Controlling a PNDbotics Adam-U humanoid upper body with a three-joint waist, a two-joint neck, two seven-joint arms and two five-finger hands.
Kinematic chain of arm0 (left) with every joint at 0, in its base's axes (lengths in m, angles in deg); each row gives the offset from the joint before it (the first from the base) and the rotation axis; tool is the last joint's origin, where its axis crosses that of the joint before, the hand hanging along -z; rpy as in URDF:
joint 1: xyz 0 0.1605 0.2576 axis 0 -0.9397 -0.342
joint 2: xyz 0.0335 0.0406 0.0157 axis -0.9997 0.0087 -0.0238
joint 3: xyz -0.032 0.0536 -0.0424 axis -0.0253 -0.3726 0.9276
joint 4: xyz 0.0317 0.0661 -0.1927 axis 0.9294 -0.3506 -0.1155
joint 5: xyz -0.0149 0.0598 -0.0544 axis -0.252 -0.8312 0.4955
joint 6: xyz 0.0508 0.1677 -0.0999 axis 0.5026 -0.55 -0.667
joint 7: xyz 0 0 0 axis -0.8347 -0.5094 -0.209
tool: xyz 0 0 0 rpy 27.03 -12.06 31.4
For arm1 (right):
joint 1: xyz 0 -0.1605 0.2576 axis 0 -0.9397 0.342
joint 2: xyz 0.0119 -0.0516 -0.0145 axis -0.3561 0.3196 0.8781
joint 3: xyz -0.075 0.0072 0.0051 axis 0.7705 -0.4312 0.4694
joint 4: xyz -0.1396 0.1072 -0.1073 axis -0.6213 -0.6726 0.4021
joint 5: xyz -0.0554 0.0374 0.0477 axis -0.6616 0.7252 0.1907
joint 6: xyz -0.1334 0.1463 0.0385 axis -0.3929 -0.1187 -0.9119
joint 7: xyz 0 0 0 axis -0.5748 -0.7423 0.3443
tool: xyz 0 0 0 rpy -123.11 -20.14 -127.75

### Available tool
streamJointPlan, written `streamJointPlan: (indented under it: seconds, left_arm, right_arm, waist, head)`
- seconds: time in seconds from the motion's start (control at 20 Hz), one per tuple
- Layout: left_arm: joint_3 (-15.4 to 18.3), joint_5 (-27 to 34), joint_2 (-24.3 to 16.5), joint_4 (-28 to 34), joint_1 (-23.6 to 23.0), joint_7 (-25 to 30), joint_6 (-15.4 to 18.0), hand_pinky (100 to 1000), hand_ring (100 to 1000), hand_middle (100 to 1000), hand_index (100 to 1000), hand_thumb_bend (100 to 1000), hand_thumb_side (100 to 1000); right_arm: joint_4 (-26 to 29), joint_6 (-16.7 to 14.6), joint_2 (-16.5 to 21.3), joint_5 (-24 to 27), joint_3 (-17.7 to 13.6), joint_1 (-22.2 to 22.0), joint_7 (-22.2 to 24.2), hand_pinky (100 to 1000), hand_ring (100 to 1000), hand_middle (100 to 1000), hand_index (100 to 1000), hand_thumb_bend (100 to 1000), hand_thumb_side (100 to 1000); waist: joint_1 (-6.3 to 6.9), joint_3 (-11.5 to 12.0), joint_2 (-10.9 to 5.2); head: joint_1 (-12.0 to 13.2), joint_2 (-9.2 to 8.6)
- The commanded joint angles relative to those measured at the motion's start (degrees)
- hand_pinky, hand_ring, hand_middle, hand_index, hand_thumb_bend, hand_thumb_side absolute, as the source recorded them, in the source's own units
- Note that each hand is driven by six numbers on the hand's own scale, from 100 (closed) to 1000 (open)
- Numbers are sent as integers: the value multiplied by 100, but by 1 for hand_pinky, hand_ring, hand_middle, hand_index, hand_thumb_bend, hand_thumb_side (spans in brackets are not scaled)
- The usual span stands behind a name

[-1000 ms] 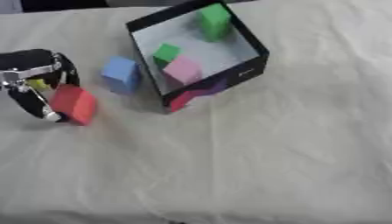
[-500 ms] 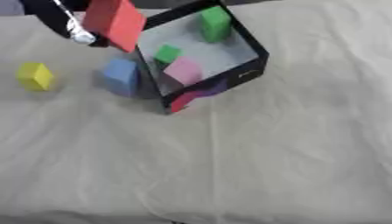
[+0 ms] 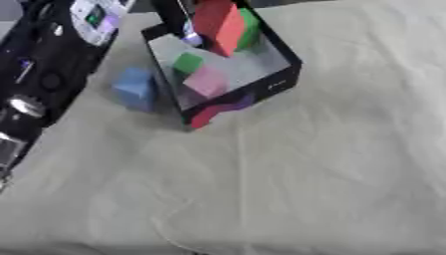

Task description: Pick up objects on the table and place them in the box.

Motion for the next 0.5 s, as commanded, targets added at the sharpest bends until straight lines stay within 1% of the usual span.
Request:
streamJointPlan:
  seconds: [0.05,0.2,0.3,0.35,0.4,0.45,0.5]
  left_arm:
    - [154,-421,169,-321,114,-219,150,557,471,547,611,480,100]
    - [188,-669,285,-524,27,-313,230,593,500,571,636,508,100]
    - [188,-799,313,-603,-16,-337,278,610,525,593,659,577,100]
    - [181,-864,324,-615,-38,-329,310,627,555,601,688,714,100]
    - [179,-918,328,-596,-63,-320,354,634,565,609,704,791,100]
    - [181,-954,321,-566,-86,-312,393,684,627,674,772,950,100]
    - [184,-977,310,-541,-106,-283,422,714,669,709,797,992,147]
  right_arm:
    - [124,4,77,12,-2,117,33,741,803,705,788,285,510]
    - [133,3,61,12,1,125,38,741,803,705,788,285,510]
    - [130,4,65,9,-2,106,33,742,803,704,788,285,511]
    - [126,5,66,7,-5,89,29,742,803,704,788,287,512]
    - [122,7,69,4,-5,66,27,742,803,704,788,288,513]
    - [116,11,72,0,-5,42,27,742,802,704,787,291,514]
    - [107,18,75,-4,-5,17,25,741,802,704,787,291,515]
  waist:
    - [-75,-22,-145]
    - [-101,-35,-133]
    - [-108,-30,-129]
    - [-108,-25,-127]
    - [-108,-19,-125]
    - [-106,-12,-123]
    - [-105,-6,-123]
  head:
    - [32,-12]
    - [28,-12]
    - [21,-12]
    - [20,-12]
    - [15,-12]
    - [6,-12]
    - [-4,-12]
